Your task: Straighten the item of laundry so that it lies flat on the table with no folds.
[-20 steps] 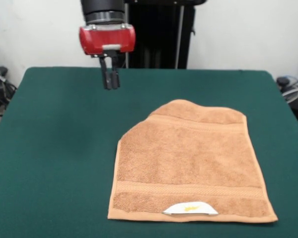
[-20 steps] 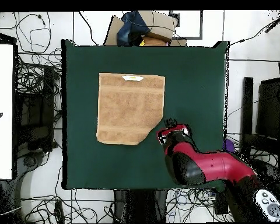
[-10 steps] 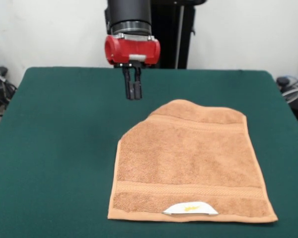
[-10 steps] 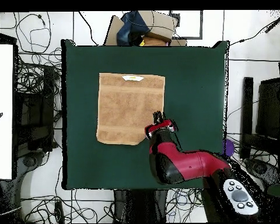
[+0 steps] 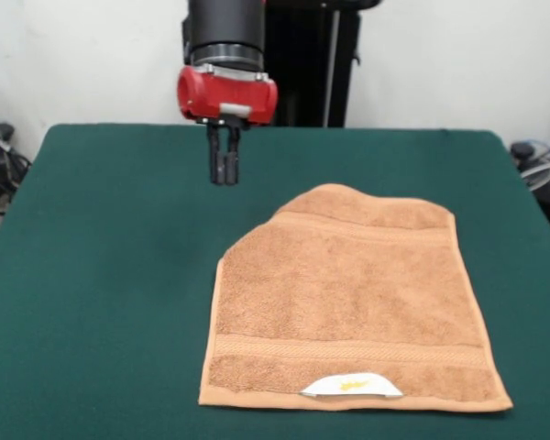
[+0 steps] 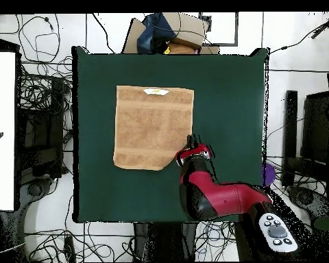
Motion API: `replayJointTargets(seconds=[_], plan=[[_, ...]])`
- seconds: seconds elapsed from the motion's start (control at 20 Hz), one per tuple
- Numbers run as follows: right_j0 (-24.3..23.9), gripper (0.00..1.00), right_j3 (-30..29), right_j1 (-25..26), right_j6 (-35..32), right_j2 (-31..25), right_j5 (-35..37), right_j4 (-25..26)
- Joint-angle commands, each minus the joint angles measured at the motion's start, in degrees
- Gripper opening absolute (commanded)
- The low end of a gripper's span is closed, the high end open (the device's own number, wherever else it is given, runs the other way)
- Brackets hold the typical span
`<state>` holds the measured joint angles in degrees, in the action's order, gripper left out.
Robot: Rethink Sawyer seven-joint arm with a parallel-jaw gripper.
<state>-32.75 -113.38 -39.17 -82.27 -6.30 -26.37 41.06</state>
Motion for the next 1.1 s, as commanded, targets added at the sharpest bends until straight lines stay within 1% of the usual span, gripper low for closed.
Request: replayJointTargets(seconds=[0.05, 0.35, 0.55, 0.85, 1.1], plan=[[0.51, 0.0, 4.36, 2.53, -4.09, 2.47, 8.09, 2.69], [6.23, 0.0, 7.15, 7.99, -2.54, 8.8, 6.84, -0.38], [8.43, 0.0, 8.38, 10.18, -2.83, 11.39, 6.04, -0.91], [10.4, 0.0, 8.55, 12.75, -3.59, 14.5, -2.44, -2.01], [10.53, 0.0, 8.24, 13.6, -4.27, 15.06, -6.9, -1.88]])
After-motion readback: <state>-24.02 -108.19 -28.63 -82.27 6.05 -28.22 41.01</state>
